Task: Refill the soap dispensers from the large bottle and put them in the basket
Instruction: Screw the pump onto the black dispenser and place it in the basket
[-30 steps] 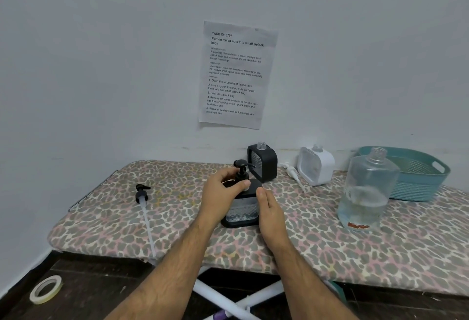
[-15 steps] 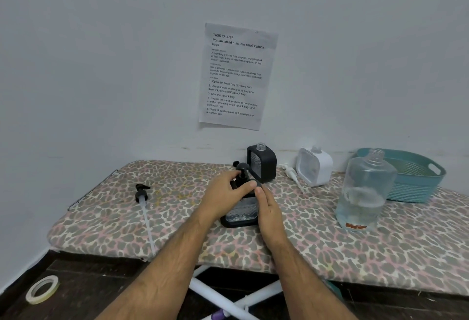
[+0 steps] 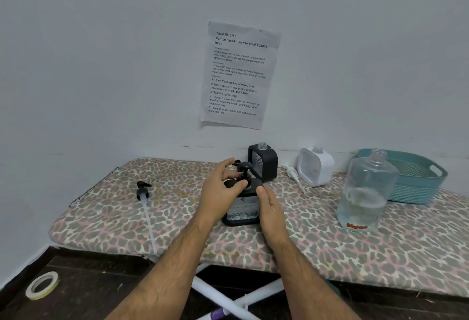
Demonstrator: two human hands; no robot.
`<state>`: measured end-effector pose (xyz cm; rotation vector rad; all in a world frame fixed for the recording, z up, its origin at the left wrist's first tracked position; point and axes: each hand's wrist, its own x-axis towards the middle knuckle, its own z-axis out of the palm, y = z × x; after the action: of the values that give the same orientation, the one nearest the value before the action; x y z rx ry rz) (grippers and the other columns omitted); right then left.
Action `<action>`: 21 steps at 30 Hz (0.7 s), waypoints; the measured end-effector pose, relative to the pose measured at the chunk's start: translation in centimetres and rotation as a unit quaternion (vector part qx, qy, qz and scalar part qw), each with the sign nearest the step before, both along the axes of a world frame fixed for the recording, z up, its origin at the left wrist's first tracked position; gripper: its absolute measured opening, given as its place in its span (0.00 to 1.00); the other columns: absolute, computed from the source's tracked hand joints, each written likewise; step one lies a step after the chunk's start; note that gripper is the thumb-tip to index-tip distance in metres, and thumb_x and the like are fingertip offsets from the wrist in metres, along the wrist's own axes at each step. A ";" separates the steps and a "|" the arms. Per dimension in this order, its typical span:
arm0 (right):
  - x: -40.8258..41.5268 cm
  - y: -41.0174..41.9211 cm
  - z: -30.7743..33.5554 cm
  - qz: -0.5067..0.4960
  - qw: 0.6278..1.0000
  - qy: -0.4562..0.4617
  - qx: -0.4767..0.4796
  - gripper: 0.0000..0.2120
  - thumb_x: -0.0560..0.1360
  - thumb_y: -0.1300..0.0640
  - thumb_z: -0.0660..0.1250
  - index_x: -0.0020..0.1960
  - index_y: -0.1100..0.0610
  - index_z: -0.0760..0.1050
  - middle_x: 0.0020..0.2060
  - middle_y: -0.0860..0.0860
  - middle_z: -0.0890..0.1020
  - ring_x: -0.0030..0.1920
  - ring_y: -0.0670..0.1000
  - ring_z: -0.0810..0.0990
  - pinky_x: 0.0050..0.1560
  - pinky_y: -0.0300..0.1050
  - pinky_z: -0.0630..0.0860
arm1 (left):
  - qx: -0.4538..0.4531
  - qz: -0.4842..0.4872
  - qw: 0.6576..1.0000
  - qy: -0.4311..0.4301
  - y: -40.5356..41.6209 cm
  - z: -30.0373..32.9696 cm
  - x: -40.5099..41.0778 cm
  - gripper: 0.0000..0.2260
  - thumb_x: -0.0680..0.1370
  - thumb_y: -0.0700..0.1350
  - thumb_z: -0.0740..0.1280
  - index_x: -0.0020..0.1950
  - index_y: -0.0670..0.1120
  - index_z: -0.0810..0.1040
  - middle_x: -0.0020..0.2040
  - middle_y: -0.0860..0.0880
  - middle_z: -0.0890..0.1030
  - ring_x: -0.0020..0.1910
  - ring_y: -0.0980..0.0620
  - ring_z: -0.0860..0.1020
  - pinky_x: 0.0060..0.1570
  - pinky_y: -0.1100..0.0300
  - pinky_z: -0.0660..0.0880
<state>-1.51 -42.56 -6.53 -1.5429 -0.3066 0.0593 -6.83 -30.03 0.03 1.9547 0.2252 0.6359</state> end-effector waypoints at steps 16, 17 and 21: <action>0.1 -0.2 -0.2 0.009 1.000 -0.015 -0.011 0.21 0.81 0.43 0.59 0.71 0.50 0.73 0.62 0.40 0.77 0.62 0.36 0.74 0.58 0.26 0.67 | -0.051 0.040 0.997 -0.047 -1.8 0.0 0.2 0.45 0.71 0.46 0.78 0.80 0.54 0.55 0.48 0.57 0.79 0.50 0.66 0.76 0.55 0.68 0.71; 0.2 -0.1 -0.2 0.006 1.000 -0.013 -0.011 0.24 0.81 0.41 0.59 0.72 0.51 0.72 0.65 0.41 0.76 0.65 0.40 0.73 0.63 0.31 0.67 | -0.055 0.045 0.996 -0.052 -1.7 0.0 0.0 0.44 0.71 0.46 0.78 0.80 0.54 0.55 0.46 0.56 0.79 0.49 0.67 0.77 0.52 0.71 0.71; 0.2 0.0 -0.3 0.001 1.000 -0.007 -0.006 0.24 0.81 0.41 0.59 0.73 0.52 0.71 0.67 0.43 0.75 0.68 0.44 0.72 0.65 0.37 0.66 | -0.055 0.046 0.996 -0.055 -1.6 -0.3 -0.5 0.40 0.74 0.45 0.76 0.79 0.55 0.56 0.47 0.60 0.83 0.51 0.69 0.77 0.57 0.73 0.69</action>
<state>-1.28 -42.58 -6.88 -1.5560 -0.3198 0.0519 -7.35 -31.63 -0.27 1.8067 0.2772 0.7726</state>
